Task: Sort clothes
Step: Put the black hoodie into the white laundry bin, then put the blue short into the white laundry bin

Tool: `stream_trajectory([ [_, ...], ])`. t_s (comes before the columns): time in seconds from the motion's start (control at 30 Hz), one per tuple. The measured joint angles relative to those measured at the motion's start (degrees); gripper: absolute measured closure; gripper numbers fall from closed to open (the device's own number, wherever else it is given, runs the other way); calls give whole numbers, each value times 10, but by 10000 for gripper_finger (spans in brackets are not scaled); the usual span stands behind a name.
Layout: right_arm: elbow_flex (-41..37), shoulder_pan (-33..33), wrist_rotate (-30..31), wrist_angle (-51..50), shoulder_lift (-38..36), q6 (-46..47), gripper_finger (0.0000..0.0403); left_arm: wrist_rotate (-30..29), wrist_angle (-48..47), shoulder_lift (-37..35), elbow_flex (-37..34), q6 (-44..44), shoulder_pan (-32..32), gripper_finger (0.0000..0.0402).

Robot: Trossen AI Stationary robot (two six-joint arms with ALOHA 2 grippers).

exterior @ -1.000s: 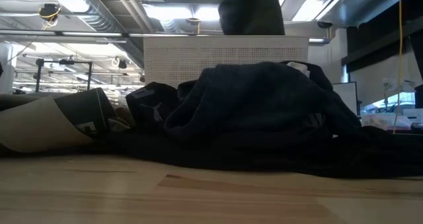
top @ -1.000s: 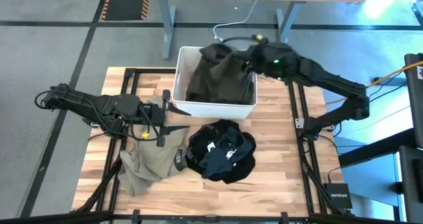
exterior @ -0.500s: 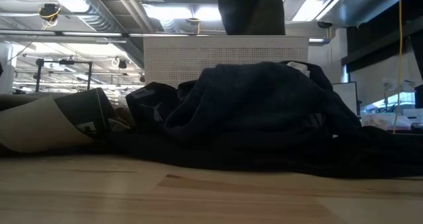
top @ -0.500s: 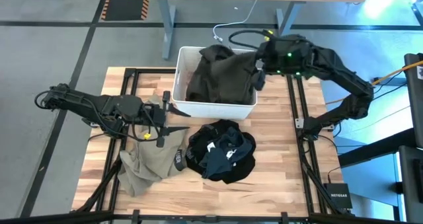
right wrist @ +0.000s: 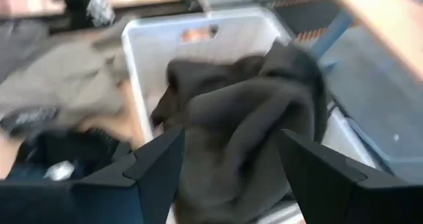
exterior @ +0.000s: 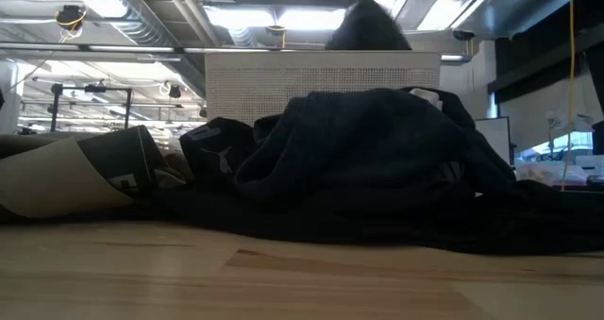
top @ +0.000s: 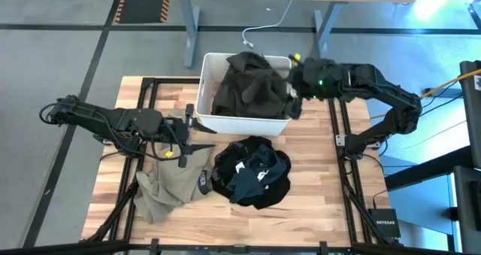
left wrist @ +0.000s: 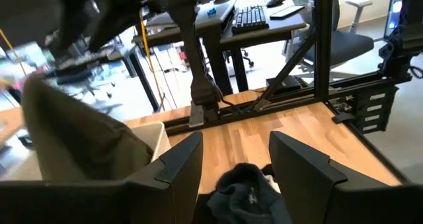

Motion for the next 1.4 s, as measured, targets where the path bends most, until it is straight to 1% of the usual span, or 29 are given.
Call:
stream_trajectory([
  [0.17,0,47,-4,-71,0,64,142,0,-9,0,0,-17,0,231],
  [0.3,-40,123,-22,-63,-1,82,142,0,-8,0,0,-19,0,231],
  [0.37,-84,167,-25,-28,1,84,142,0,-8,0,0,-19,0,231],
  [0.43,-146,210,-35,32,2,77,142,0,-7,0,0,-19,0,231],
  [0.53,-252,257,-71,141,4,59,142,0,-7,0,0,-19,0,231],
  [0.6,-310,276,-93,197,10,47,142,0,-6,0,0,-19,0,231],
  [0.7,-376,294,-94,249,24,37,142,0,6,0,0,-14,0,231],
  [0.83,-435,297,-84,306,60,25,142,0,15,0,0,-8,0,231],
  [0.9,-450,295,-78,333,83,11,142,0,20,0,0,0,0,231],
  [1.03,-455,280,-24,353,138,-14,142,0,21,0,0,1,0,231],
  [1.13,-455,264,-25,361,170,-22,146,0,21,0,0,1,0,231],
  [1.2,-455,256,-32,361,185,-22,164,0,20,0,0,1,0,231],
  [1.27,-455,253,-38,359,192,-24,205,0,19,0,0,1,0,231],
  [1.33,-453,254,-39,356,191,-30,268,0,19,0,0,1,0,231],
  [1.4,-437,255,-39,335,188,-31,347,0,20,0,0,1,0,231],
])
